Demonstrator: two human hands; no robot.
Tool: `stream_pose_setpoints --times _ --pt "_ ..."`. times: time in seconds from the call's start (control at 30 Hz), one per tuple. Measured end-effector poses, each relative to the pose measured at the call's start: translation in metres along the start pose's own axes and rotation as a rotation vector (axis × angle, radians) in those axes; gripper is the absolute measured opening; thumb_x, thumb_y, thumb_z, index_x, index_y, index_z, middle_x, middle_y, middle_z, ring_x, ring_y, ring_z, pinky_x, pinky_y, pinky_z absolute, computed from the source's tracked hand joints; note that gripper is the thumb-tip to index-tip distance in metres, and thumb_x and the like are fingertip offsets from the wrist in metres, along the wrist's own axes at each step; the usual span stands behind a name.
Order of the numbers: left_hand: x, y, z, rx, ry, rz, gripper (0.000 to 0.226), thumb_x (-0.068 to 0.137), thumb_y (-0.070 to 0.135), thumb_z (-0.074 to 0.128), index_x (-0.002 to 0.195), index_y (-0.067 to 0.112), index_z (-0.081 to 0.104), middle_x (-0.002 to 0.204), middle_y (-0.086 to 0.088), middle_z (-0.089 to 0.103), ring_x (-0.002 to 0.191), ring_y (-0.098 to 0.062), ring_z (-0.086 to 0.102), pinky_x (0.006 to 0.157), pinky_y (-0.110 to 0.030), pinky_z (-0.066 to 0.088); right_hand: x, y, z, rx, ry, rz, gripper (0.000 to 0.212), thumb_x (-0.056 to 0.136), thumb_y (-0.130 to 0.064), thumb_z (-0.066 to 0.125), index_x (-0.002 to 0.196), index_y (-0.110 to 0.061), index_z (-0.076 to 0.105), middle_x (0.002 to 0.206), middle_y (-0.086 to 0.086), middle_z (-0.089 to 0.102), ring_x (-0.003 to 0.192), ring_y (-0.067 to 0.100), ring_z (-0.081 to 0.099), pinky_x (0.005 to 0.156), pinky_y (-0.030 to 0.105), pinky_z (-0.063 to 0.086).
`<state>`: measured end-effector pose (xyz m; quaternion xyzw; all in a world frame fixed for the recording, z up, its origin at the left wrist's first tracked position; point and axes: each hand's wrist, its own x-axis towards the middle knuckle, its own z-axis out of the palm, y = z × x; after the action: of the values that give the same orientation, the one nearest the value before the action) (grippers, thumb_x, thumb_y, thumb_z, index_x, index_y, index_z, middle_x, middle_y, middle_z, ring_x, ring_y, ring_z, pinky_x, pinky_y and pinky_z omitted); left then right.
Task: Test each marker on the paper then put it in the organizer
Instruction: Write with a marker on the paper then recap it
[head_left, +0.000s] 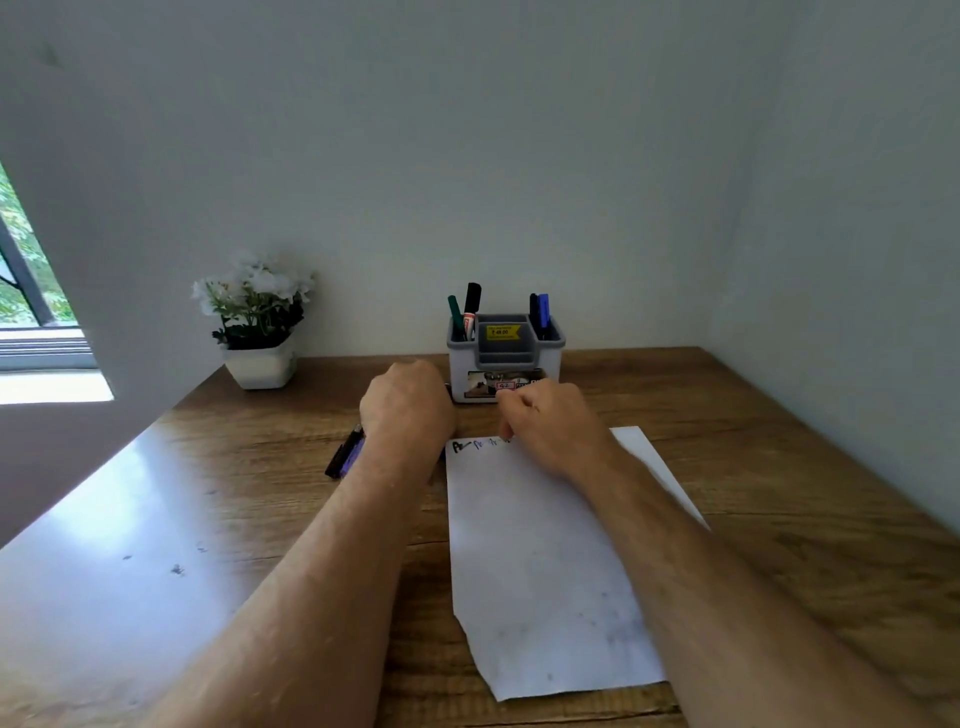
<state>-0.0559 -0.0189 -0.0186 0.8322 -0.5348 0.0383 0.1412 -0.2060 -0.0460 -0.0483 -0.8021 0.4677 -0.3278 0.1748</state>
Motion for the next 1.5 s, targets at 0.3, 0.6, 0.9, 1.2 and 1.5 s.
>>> stream_pose_setpoints --times 0.3,0.6,0.9,1.2,1.5 --pt "0.002 -0.001 0.000 -0.020 -0.015 -0.013 0.022 0.086 0.030 0.069 0.095 0.010 0.066 0.080 -0.004 0.061 0.070 -0.020 0.059 0.062 -0.032 0.049 0.001 -0.002 0.002 0.011 -0.009 0.025 0.048 0.100 -0.036 0.042 0.073 -0.007 0.069 0.073 0.005 0.068 0.069 0.019 0.064 0.061 0.029 0.052" --pt "-0.008 0.001 -0.033 -0.353 0.170 -0.044 0.027 0.083 0.036 0.056 0.070 0.012 0.059 0.065 -0.003 0.059 0.058 -0.019 0.054 0.048 -0.025 0.035 0.000 -0.005 -0.001 0.065 0.058 -0.017 0.040 0.101 -0.030 0.046 0.073 -0.010 0.066 0.072 0.002 0.066 0.064 0.008 0.061 0.054 0.016 0.040" --pt "-0.014 0.023 -0.033 -0.596 0.276 0.309 0.008 0.090 0.024 0.064 0.098 0.021 0.064 0.094 0.005 0.064 0.076 -0.010 0.059 0.062 -0.021 0.044 -0.004 -0.019 -0.012 -0.072 0.575 -0.241 0.014 0.089 -0.024 0.066 0.100 -0.017 0.067 0.096 -0.005 0.053 0.089 0.008 0.049 0.072 0.019 0.044" --pt "-0.009 0.014 -0.027 -1.310 -0.027 0.193 0.034 0.078 0.019 0.084 0.100 0.006 0.063 0.086 -0.009 0.071 0.063 -0.018 0.066 0.065 -0.032 0.062 -0.004 -0.018 -0.021 -0.260 0.580 -0.136 0.033 0.090 -0.038 0.058 0.120 -0.028 0.068 0.109 -0.004 0.068 0.116 0.018 0.051 0.097 0.040 0.028" --pt "-0.005 0.011 -0.021 -1.623 -0.154 0.069 0.034 0.091 0.035 0.067 0.106 0.005 0.072 0.087 -0.012 0.073 0.071 -0.016 0.069 0.071 -0.030 0.061 -0.005 -0.019 -0.016 -0.007 0.407 -0.141 0.022 0.095 -0.021 0.061 0.116 -0.015 0.064 0.104 0.002 0.072 0.079 0.008 0.063 0.067 0.017 0.053"
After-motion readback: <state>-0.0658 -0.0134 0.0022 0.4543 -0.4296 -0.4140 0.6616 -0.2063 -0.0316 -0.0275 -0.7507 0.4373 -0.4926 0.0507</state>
